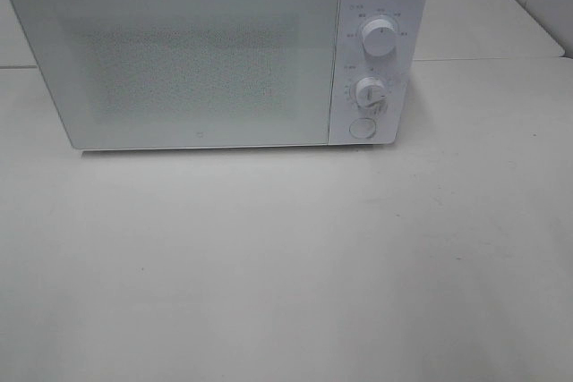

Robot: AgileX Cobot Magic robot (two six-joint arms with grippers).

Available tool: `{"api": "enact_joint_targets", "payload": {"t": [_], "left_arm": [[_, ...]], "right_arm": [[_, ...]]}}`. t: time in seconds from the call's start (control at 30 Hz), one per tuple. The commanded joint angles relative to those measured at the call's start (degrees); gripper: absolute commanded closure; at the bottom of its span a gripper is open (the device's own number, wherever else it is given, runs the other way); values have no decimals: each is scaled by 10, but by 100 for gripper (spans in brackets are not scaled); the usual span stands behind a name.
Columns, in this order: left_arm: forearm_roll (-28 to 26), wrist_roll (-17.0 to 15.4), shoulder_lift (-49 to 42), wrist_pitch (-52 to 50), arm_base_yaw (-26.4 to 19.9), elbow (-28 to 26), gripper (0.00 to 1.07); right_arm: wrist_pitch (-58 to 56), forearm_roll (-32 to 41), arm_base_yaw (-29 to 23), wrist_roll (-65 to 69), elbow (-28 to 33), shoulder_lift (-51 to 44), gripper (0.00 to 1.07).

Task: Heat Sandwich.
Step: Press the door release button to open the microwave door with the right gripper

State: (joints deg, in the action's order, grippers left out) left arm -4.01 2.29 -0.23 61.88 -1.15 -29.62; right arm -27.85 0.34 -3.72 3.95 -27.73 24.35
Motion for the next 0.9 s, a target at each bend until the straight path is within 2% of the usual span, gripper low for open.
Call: {"api": "enact_joint_targets", "payload": {"t": [0.03,0.9], "left_arm": [[-1,-1,-5,-6,2,1,6],[-1,-1,-5,-6,2,1,6]], "right_arm": [[37,1,3,4,2,37,32],[348,-9,3,4,2,313,32]]}}
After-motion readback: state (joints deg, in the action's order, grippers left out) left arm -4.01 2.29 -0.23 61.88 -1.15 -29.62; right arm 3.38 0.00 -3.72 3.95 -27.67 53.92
